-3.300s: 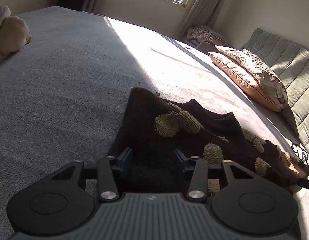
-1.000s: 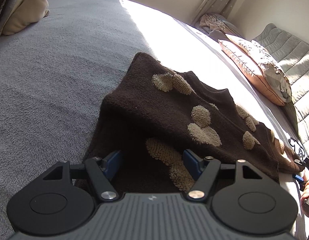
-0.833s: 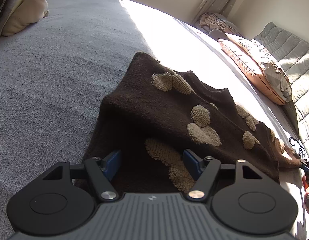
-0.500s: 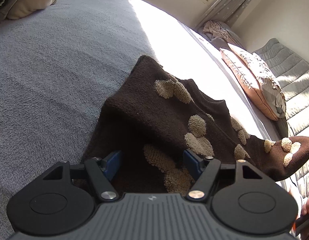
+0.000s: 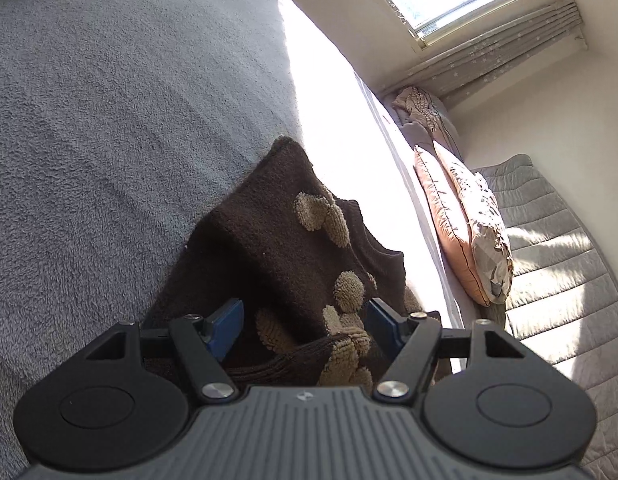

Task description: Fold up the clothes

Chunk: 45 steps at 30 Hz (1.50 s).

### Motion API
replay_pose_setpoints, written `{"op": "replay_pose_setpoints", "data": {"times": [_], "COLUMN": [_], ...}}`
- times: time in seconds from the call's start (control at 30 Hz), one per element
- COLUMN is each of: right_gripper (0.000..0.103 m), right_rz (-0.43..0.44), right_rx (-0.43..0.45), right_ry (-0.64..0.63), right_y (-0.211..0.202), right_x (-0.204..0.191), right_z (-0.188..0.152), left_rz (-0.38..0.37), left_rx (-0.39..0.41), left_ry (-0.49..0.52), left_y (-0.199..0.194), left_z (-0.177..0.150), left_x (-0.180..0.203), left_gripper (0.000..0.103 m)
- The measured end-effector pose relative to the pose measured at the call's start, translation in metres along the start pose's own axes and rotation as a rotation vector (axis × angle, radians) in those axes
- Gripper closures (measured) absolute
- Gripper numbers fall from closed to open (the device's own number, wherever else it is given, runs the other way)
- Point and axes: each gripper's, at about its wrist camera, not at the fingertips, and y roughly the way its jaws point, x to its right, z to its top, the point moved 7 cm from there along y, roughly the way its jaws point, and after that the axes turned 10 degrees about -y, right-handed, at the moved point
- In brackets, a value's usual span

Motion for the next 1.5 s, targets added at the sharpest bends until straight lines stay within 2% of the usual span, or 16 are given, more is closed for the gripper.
{"op": "replay_pose_setpoints", "data": {"times": [0.17,0.33,0.47,0.57,0.67,0.83,0.9,0.97,1.0,1.07,1.17,1.3,1.43,1.5], "right_gripper": [0.072,0.066,0.063,0.063,0.057,0.054,0.054,0.053,0.053,0.053,0.052,0.052,0.052,0.047], "right_rz": [-0.008,-0.010,-0.015,-0.011,-0.011,-0.023,-0.026,-0.025,-0.025,-0.023,-0.021,-0.018,-0.007,-0.010], "right_rx": [-0.027,-0.025,-0.032,-0.039,-0.049,-0.069,-0.078,-0.082,-0.083,-0.084,-0.083,-0.083,-0.087,-0.089], "right_ry": [0.045,0.059,0.084,0.079,0.082,0.105,0.104,0.103,0.102,0.097,0.089,0.098,0.117,0.134], "right_y": [0.004,0.001,-0.001,0.001,0.002,0.004,0.006,0.005,0.005,0.005,0.005,0.005,0.004,0.003], "right_x": [0.014,0.016,0.016,0.016,0.018,0.025,0.026,0.025,0.025,0.023,0.021,0.023,0.024,0.026], "right_z": [-0.009,-0.009,-0.015,-0.016,-0.019,-0.027,-0.029,-0.030,-0.030,-0.030,-0.030,-0.031,-0.032,-0.032], "left_rz": [0.008,0.091,0.081,0.098,0.131,0.148,0.164,0.196,0.198,0.192,0.187,0.160,0.116,0.111], "left_rx": [-0.057,-0.031,-0.049,-0.079,-0.104,-0.111,-0.112,-0.111,-0.111,-0.111,-0.101,-0.052,0.036,0.076], "left_ry": [0.033,0.117,0.138,0.212,0.297,0.361,0.395,0.457,0.467,0.472,0.484,0.498,0.485,0.471], "left_y": [0.006,0.011,0.013,0.020,0.026,0.032,0.033,0.034,0.034,0.034,0.033,0.022,0.002,-0.006], "left_z": [-0.012,-0.018,-0.022,-0.030,-0.038,-0.043,-0.043,-0.045,-0.045,-0.047,-0.050,-0.047,-0.028,-0.016], "left_x": [0.006,0.007,0.008,0.012,0.014,0.013,0.013,0.015,0.016,0.017,0.021,0.032,0.045,0.046], "left_gripper": [0.032,0.032,0.032,0.032,0.032,0.034,0.041,0.054,0.058,0.075,0.087,0.090,0.090,0.090]}}
